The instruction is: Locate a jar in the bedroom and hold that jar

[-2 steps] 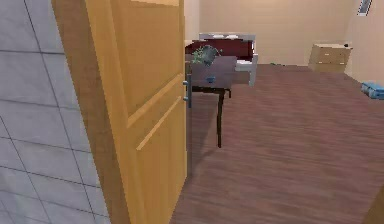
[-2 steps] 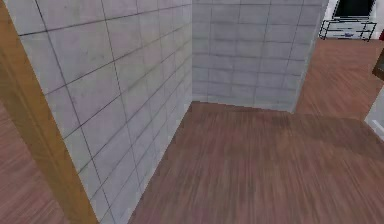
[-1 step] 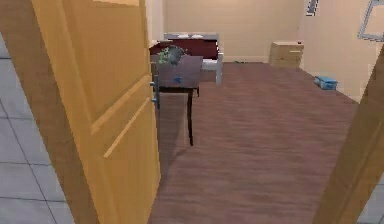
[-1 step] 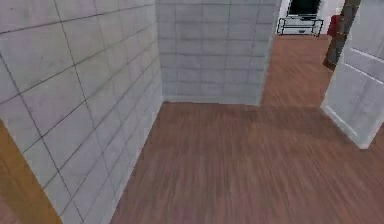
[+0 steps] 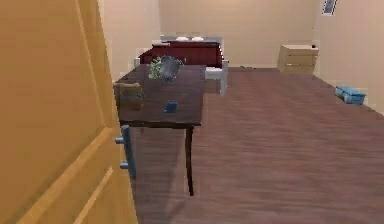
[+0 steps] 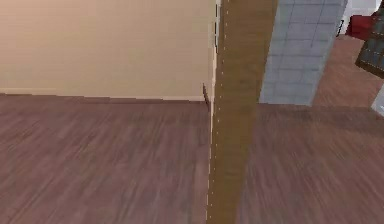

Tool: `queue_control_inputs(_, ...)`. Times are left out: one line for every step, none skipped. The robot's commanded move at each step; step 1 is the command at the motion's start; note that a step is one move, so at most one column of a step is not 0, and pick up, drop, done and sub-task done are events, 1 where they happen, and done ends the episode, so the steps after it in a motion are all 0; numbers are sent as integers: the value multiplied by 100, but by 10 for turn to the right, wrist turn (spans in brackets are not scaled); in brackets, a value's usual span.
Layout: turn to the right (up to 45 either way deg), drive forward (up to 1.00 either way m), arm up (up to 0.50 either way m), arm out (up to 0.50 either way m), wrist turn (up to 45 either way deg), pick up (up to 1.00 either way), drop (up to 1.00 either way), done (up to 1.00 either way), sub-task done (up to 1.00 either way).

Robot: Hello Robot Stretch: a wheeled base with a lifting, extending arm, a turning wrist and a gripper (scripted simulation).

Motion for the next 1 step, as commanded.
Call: queue_control_inputs(210, 0, 0, 0, 0, 0, 0, 0, 0)
